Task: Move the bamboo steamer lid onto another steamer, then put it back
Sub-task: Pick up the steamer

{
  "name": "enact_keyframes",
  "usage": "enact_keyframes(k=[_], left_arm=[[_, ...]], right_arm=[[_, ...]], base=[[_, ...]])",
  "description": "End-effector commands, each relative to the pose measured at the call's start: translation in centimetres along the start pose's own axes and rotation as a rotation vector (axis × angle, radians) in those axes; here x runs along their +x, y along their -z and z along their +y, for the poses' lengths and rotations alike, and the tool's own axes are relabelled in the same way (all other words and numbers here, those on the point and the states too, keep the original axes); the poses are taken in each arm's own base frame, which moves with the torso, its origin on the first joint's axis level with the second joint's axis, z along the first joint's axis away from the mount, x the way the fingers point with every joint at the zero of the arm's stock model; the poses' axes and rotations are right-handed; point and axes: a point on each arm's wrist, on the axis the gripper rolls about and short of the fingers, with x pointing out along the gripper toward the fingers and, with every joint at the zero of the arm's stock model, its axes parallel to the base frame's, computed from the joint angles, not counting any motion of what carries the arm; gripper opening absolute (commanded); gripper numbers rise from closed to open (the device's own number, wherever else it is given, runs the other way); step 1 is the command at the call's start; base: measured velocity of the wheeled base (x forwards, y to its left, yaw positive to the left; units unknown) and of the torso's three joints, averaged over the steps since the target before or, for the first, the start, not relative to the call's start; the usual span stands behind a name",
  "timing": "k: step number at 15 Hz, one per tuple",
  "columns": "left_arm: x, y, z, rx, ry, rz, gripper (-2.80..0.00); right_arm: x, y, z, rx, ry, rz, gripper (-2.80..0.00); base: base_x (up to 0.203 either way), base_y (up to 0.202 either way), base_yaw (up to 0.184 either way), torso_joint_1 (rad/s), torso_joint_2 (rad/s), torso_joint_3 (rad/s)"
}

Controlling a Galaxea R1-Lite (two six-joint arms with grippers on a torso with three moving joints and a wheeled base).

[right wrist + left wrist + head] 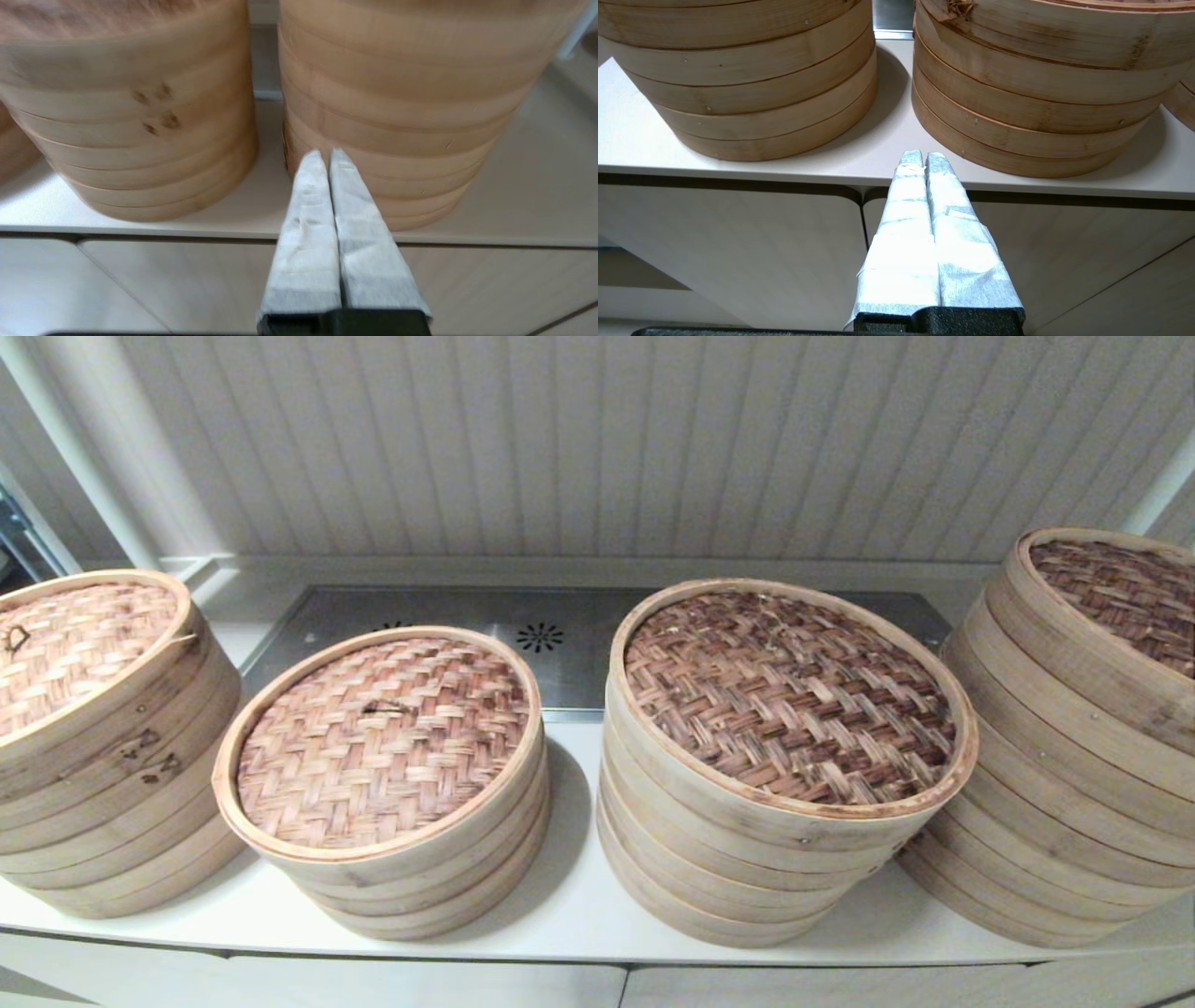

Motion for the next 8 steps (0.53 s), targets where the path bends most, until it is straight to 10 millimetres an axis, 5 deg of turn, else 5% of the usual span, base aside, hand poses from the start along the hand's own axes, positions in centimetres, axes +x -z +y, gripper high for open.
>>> enact_keyframes(k=[1,4,8], left_arm=[[0.1,0.3,0.0,0.000,0.000,0.013,-2.80],[0.1,0.3,0.0,0.000,0.000,0.013,-2.80],[0.1,0.3,0.0,0.001,-0.002,0.016,-2.80]], right_arm=[[-0.5,-3.3,0.1,0.001,-0.011,-0.036,-2.80],[0.8,-8.9,0.2,0.003,-0.046,-0.030,-2.80],[6.8,-14.9,0.3,0.009,-0.078,0.059,-2.80]], base=[[0.000,0.000,0.000,0.000,0.00,0.000],[0.000,0.000,0.000,0.000,0.00,0.000],[0.000,0.000,0.000,0.000,0.00,0.000]])
